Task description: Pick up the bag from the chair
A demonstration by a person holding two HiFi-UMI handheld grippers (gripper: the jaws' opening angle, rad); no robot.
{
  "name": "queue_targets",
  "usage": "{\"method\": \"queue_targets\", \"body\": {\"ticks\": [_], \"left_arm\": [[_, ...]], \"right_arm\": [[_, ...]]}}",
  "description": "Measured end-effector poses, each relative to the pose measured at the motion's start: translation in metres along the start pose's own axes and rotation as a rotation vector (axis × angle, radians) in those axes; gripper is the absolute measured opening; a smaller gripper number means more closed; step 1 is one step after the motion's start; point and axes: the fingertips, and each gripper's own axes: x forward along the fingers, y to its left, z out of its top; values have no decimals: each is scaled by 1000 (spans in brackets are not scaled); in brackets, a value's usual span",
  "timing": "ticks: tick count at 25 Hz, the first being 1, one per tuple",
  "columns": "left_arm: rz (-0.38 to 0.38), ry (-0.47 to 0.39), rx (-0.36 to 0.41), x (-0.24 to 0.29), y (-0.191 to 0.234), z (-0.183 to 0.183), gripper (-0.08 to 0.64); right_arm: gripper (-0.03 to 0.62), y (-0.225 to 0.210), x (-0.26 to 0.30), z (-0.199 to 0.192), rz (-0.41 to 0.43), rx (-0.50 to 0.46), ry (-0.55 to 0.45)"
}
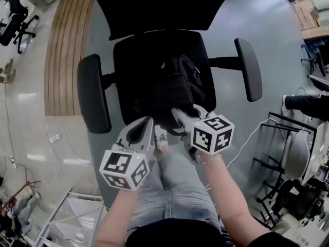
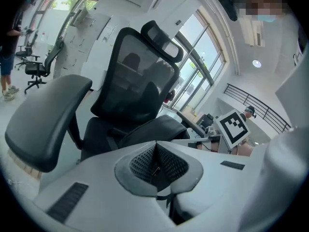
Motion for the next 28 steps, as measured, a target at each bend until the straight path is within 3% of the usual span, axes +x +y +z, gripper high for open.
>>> {"method": "queue_targets", "body": {"ticks": [4,17,23,28], "left_arm": [[5,-19,67,-17,-16,18,17],[-9,-100,49,-62,-53,68,17],[-37,-145,83,-78,-75,98,17],[-70,-178,61,-87,-87,116,17]], "right_arm": [[44,16,-24,14,30,1,-44],[44,39,-100,50,77,113,-172],[44,61,-125,66,145,82,-177],[44,86,-139,75,193,54,-168]]}}
